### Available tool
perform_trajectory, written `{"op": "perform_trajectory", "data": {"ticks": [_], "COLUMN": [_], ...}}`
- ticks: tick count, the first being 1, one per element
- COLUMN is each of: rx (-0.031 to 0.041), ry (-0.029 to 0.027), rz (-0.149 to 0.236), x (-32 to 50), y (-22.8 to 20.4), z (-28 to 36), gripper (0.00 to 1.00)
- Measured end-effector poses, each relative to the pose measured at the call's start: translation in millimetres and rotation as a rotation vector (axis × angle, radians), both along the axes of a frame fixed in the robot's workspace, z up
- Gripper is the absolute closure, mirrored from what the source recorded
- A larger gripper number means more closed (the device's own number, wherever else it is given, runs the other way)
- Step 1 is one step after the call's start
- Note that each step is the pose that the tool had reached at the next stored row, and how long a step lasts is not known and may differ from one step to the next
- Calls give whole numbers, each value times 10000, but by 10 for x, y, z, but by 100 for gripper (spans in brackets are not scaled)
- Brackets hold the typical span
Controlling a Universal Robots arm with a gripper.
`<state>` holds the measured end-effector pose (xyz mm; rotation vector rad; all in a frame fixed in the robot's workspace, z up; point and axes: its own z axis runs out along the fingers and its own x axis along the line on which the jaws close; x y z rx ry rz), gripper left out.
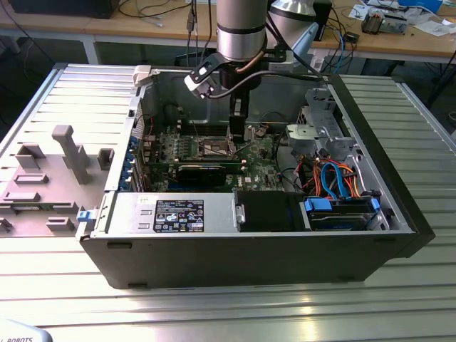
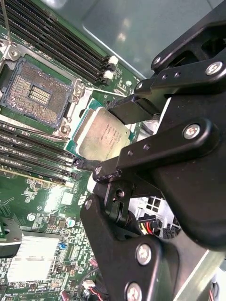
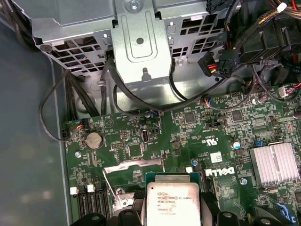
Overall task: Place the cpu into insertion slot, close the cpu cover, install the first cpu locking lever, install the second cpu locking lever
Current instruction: 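Place the cpu into insertion slot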
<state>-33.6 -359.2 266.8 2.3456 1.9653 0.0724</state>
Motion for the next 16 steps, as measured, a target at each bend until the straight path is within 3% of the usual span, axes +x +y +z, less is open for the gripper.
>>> {"op": "perform_trajectory", "data": {"ticks": [16], "rx": [0], "ry": [0], "rz": [-463], "x": [0], "y": [0], "z": [-6], "gripper": [46]}}
